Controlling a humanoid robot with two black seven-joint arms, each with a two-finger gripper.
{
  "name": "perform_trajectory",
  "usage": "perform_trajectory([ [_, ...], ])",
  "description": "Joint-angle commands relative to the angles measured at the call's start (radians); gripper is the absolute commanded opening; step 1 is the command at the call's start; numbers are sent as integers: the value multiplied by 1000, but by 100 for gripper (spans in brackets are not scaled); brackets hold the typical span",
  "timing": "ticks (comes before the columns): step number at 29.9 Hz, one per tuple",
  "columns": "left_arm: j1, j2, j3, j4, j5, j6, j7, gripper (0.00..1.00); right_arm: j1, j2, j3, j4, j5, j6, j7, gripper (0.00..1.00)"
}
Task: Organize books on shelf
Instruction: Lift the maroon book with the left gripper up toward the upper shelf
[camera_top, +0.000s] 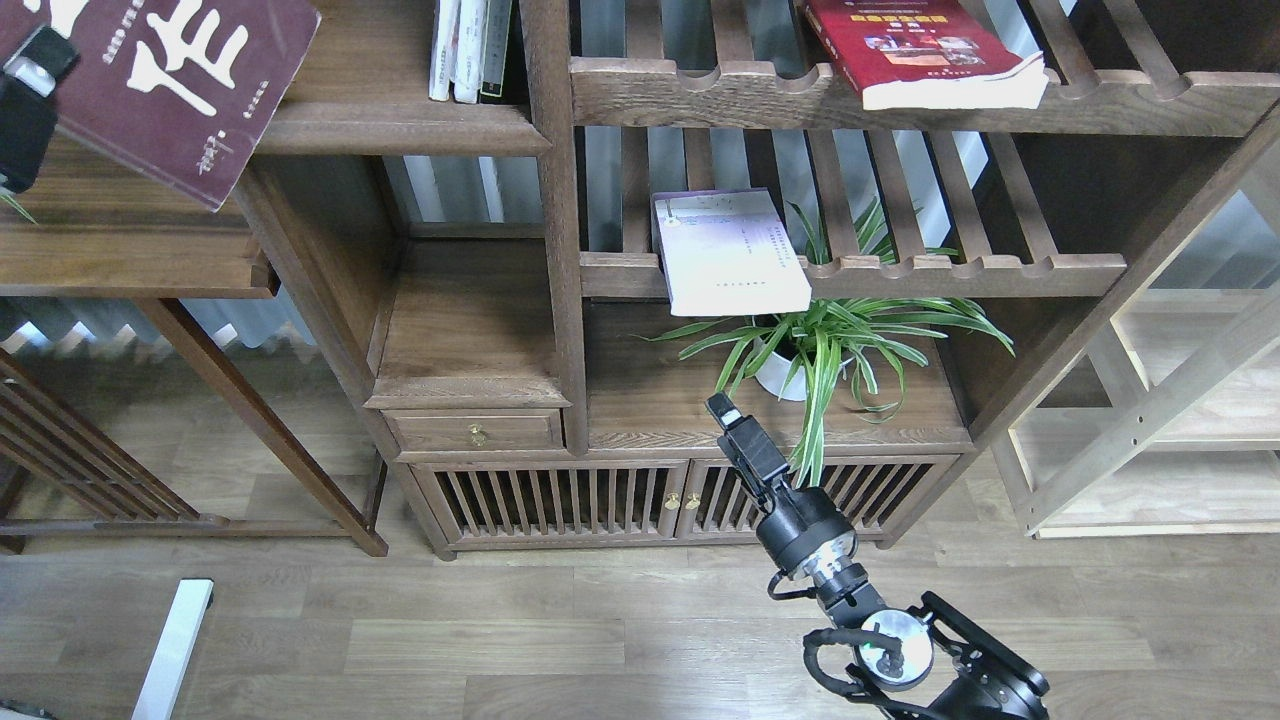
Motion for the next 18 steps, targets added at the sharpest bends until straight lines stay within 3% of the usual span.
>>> perform_trajectory([
  [1,-51,24,39,48,1,0,0,5,-4,0,-4,0,1,1,0,99],
  [8,-143,43,83,122,1,2,0,5,-26,0,-1,2,10,1,0,99],
  [18,-263,81,183,146,-1,243,0,6,-47,0,-4,6,12,1,2,99],
])
